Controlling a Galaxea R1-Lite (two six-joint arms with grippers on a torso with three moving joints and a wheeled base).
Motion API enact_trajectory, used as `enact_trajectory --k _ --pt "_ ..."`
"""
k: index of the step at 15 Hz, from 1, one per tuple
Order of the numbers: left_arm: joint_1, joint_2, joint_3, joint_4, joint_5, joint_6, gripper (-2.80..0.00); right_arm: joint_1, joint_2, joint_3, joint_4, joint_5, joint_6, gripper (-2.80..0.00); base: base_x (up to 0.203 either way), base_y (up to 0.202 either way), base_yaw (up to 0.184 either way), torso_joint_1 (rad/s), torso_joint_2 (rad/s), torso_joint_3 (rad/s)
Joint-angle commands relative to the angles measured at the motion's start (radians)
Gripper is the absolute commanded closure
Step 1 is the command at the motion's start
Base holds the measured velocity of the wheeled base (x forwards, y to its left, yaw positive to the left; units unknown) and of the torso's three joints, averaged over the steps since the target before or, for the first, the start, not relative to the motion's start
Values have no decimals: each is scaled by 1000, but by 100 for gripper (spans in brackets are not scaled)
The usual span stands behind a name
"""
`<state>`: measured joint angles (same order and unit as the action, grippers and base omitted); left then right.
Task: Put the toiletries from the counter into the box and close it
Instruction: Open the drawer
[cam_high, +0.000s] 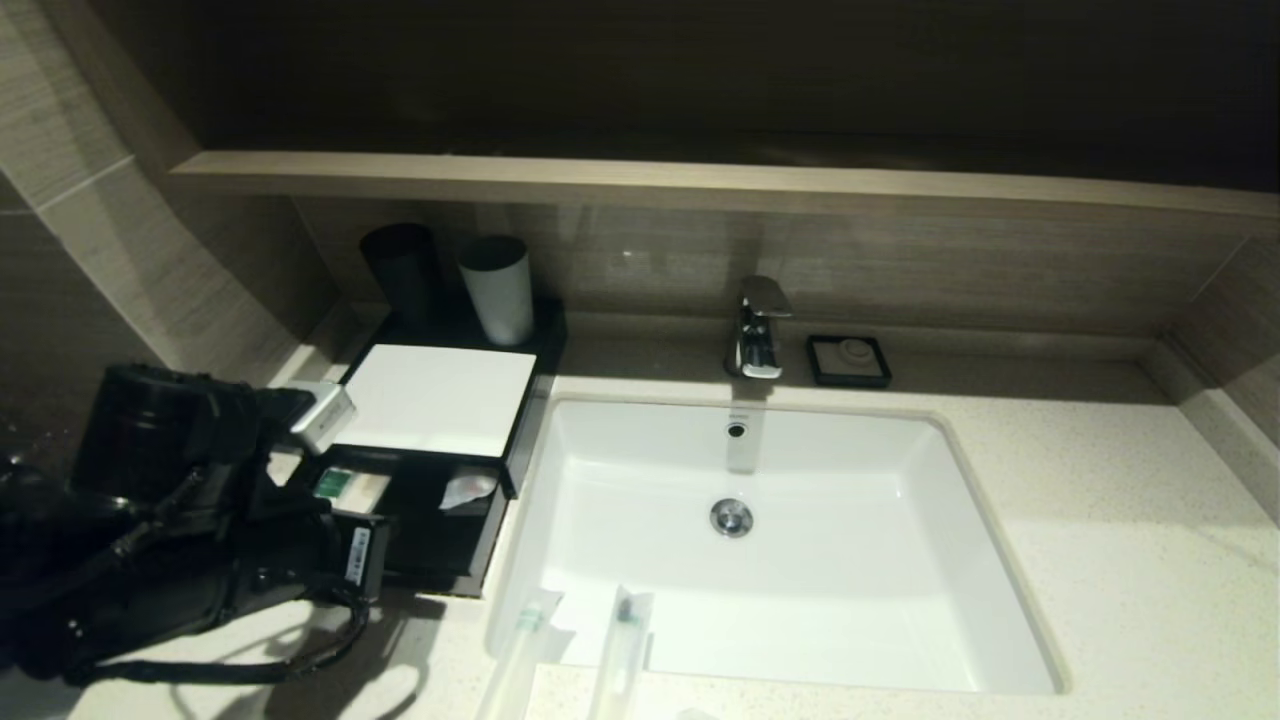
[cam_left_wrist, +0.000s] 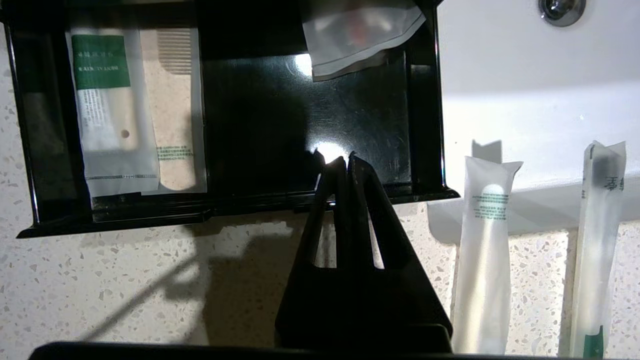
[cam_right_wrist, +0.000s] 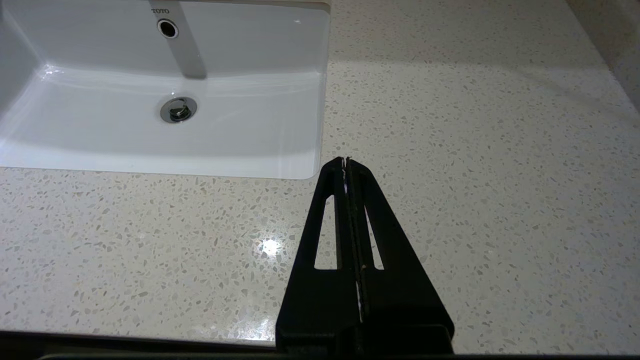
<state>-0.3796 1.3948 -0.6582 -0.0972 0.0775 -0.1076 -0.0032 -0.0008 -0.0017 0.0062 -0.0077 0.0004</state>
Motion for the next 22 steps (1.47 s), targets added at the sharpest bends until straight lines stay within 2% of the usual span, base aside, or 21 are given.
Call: enact_trajectory --k 1,5,11,22 --pt "13 47 -52 51 2 1 0 0 -1 0 0 0 1 0 0 0 0 0 0 0" --pt "58 88 -152 213 4 8 0 0 -1 0 0 0 0 0 0 0 0 0 0 0" --pt "91 152 -161 205 4 13 0 0 -1 0 0 0 0 0 0 0 0 0 0 0" --pt "102 218 -173 206 4 16 0 0 -1 0 0 0 1 0 0 0 0 0 0 0"
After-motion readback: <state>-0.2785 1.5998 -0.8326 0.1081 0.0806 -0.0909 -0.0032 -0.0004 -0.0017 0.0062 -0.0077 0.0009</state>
